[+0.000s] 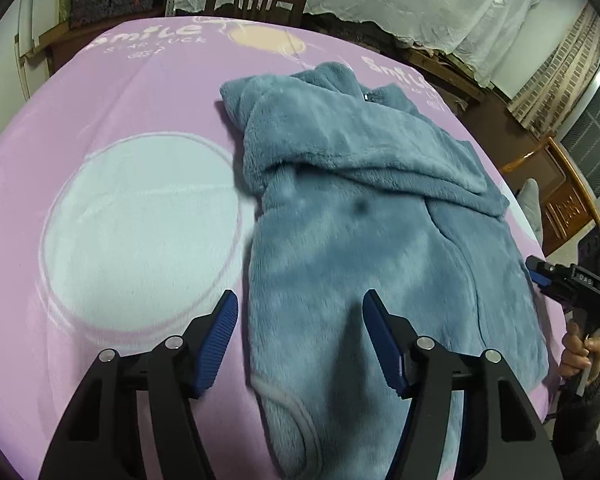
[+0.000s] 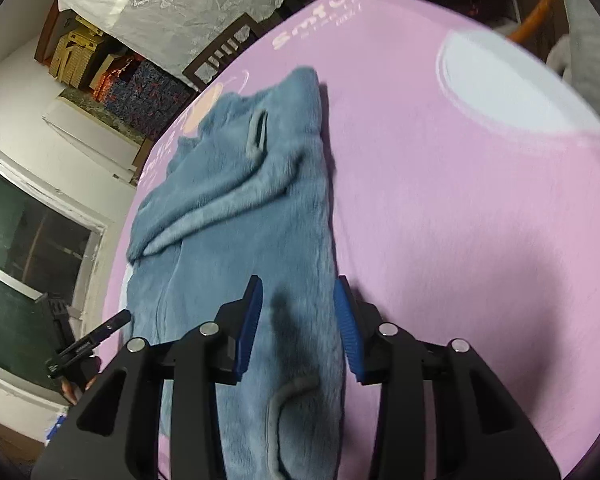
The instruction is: Fold large clothes
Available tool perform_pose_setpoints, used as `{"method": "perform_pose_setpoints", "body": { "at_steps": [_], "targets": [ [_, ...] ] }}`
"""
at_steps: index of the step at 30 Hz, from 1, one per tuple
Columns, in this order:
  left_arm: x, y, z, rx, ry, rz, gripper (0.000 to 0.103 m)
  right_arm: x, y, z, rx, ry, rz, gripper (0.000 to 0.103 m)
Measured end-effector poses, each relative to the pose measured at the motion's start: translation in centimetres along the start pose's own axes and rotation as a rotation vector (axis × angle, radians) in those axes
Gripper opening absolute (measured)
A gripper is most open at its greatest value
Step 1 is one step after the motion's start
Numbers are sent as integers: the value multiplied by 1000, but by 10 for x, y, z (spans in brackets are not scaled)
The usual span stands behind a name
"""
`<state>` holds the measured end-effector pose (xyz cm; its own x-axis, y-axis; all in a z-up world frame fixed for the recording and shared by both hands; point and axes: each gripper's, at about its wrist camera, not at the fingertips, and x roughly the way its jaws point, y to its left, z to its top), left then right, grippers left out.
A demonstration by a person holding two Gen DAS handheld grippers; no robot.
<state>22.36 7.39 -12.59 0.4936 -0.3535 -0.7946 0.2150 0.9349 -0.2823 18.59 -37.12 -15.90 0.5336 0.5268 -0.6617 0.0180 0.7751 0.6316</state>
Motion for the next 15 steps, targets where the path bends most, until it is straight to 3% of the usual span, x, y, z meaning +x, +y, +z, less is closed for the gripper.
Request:
{"method": "perform_pose_setpoints", "body": {
  "at_steps": [15],
  "targets": [
    [-37,-16,-71,-15,20,-138,63,-32,1,-68,7,29,98,41]
  ]
}}
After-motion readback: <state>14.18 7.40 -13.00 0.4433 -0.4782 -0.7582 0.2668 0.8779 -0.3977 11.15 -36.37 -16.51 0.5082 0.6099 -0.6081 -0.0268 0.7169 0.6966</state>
